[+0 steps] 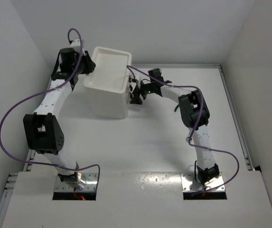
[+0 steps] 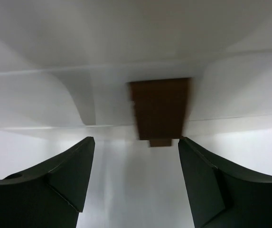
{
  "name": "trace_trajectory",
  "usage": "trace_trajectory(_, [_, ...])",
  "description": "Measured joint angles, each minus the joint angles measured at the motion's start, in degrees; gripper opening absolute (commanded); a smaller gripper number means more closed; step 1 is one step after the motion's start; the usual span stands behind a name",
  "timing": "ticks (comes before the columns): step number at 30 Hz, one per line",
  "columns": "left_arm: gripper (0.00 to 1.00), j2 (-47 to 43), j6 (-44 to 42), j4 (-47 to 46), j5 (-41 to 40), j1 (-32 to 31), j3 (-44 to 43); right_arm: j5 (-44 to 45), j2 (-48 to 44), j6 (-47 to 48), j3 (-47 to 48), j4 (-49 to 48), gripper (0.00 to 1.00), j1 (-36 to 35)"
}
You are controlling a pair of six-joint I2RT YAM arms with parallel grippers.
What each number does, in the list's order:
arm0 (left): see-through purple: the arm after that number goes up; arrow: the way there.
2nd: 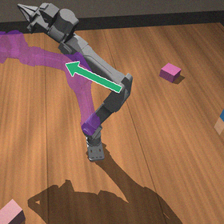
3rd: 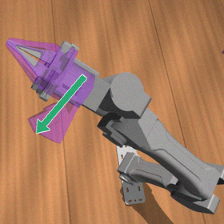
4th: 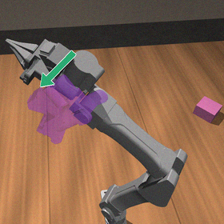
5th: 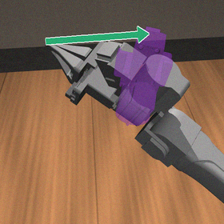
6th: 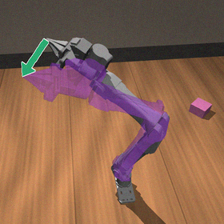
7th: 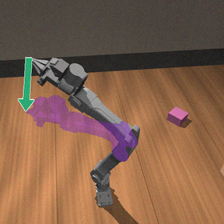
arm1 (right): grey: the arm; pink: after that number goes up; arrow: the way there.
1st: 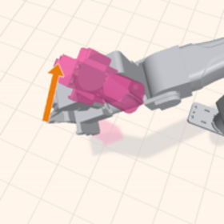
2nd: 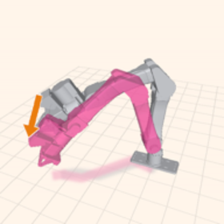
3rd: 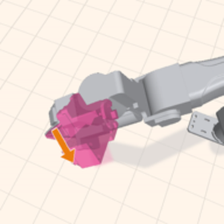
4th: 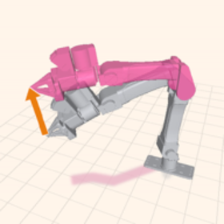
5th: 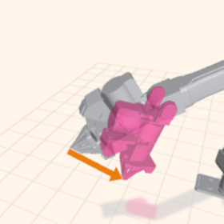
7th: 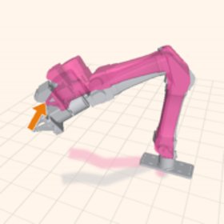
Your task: Sort the tools into containers
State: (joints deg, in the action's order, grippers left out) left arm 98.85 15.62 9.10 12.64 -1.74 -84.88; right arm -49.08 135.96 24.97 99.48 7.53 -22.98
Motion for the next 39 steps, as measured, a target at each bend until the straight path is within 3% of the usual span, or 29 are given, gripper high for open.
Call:
trace_trajectory(7, [0.0,0.02,0.0,-0.2,0.15,0.02,0.09,3.89,2.12,-1.62,2.43,-4.79,0.72,0.44])
trace_trajectory(10, [0.0,0.11,-0.02,-0.15,0.26,0.04,0.02,5.64,3.85,-1.95,4.24,-4.98,0.67,0.57])
trace_trajectory(17, [0.0,0.33,0.0,-0.11,0.72,0.22,-0.2,5.27,6.34,-2.95,6.08,-5.16,0.3,0.72])
trace_trajectory(18, [0.0,0.35,0.0,-0.11,0.79,0.24,-0.22,4.92,6.47,-3.19,6.27,-5.11,0.18,0.74])
trace_trajectory(21, [0.0,0.44,-0.04,-0.07,0.9,0.26,-0.37,3.41,6.62,-4.07,6.43,-5.03,0.0,0.76])
trace_trajectory(24, [0.0,0.5,-0.04,-0.07,0.96,0.31,-0.42,2.78,6.49,-4.79,5.03,-7.37,0.0,0.79])
trace_trajectory(32, [0.0,0.57,0.11,-0.11,1.07,0.33,-0.48,2.6,-1.03,-6.27,-10.01,-18.03,0.0,1.09])
trace_trajectory(39, [0.0,0.92,0.31,0.0,1.33,0.35,-0.85,2.95,-7.19,-7.17,-15.43,-19.98,0.0,3.06])
